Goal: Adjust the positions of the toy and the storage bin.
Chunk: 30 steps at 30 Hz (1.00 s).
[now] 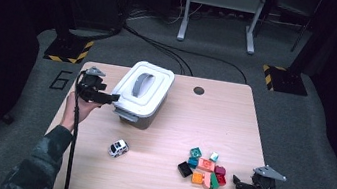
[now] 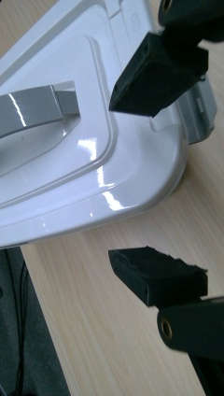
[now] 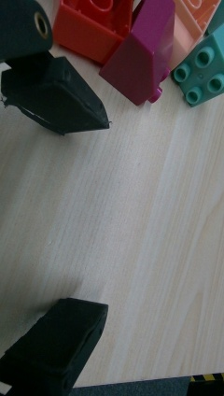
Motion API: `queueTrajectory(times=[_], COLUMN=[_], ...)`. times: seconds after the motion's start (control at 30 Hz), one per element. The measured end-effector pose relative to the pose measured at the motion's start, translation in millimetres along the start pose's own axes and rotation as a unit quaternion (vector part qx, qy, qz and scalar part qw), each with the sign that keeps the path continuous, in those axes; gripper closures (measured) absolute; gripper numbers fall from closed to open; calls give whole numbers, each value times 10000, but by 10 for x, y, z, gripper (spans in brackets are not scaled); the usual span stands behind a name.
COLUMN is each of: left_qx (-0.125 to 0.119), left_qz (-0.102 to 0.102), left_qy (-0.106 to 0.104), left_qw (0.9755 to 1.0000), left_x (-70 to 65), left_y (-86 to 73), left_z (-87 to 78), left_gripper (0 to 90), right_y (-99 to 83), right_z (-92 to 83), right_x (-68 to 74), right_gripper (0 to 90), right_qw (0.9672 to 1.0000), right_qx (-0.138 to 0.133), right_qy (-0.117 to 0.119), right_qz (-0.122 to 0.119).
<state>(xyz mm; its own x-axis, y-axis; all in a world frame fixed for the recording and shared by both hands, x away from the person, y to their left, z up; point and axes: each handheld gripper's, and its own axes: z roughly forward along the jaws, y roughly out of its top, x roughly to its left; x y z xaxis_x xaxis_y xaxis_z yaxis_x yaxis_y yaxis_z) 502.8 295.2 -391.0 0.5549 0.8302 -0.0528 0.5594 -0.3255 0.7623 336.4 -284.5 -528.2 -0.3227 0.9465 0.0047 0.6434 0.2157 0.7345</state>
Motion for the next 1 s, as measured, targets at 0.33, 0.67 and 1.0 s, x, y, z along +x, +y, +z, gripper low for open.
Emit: queueTrajectory(times=[0.33, 0.67, 1.0], left_qx=[-6, -48, -128], left_qz=[-417, -516, -473], left_qy=[-268, -260, -296], left_qw=[9988, 9983, 9984], left_x=[-1, -152, -304], left_y=[-19, -71, -143], left_z=[115, 63, 18], left_gripper=[404, 401, 356], right_y=[0, 0, 0], right_z=[0, -1, -1], right_x=[-2, -1, 0], right_gripper=[99, 100, 100], right_qw=[10000, 10000, 10000], right_qx=[-11, -8, -10], right_qy=[-9, -9, -12], right_qz=[4, 9, 11])
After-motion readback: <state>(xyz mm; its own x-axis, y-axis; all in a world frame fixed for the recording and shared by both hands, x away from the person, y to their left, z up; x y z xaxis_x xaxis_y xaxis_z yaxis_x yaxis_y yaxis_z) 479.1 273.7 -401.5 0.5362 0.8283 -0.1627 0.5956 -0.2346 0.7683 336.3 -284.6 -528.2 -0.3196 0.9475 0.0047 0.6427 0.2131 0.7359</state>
